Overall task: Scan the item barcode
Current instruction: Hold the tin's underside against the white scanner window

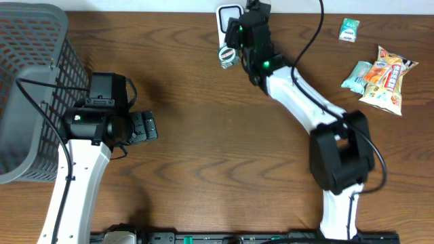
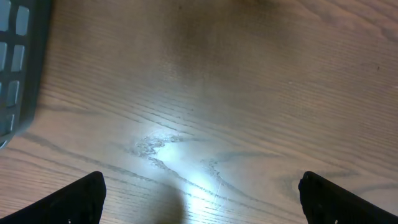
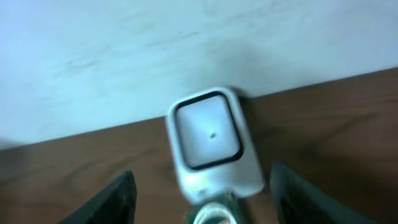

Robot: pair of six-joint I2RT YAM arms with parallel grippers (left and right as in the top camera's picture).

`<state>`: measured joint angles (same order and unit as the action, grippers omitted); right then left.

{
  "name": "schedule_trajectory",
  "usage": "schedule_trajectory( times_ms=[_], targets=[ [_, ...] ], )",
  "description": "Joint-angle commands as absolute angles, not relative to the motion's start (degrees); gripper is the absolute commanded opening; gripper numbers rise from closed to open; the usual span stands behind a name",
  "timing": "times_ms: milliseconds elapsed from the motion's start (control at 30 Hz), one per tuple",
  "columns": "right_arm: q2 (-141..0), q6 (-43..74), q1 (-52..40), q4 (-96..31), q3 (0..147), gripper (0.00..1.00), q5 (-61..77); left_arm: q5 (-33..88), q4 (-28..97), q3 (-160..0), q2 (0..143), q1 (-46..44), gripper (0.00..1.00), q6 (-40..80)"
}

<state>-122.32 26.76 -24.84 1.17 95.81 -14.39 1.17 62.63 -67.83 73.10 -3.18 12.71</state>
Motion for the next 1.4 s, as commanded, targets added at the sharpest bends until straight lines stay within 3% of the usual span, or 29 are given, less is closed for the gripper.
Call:
schedule_trajectory(
  times_ms=[0, 300, 533, 633, 1300, 1367],
  targets=[
    [-127.2, 23.0, -24.0, -0.5, 101.5, 0.66, -15.9, 0.9, 62.7, -67.5, 73.3, -3.4, 0.98, 13.2],
    [-134.6, 21.0, -24.0, -10.7, 112.5, 0.8, -4.5, 0.9, 62.7, -67.5, 73.3, -3.4, 0.98, 13.2],
    [-137.0, 13.9, -24.1, -27.4, 119.8, 0.86, -1.5, 0.9, 62.7, -67.5, 73.3, -3.4, 0.98, 13.2],
    [-137.0, 12.6, -24.0, -31.8, 120.4, 0.99, -2.9, 0.9, 62.7, -67.5, 73.3, -3.4, 0.98, 13.2],
    [-144.4, 4.4, -25.2, -27.6, 119.9, 0.99, -1.4, 0.9, 62.7, -67.5, 73.3, -3.4, 0.98, 13.2],
    [-144.5, 3.9, -25.2, -27.2, 119.9, 0.94, -1.4, 0.9, 62.7, -67.5, 73.3, -3.4, 0.98, 13.2]
  ],
)
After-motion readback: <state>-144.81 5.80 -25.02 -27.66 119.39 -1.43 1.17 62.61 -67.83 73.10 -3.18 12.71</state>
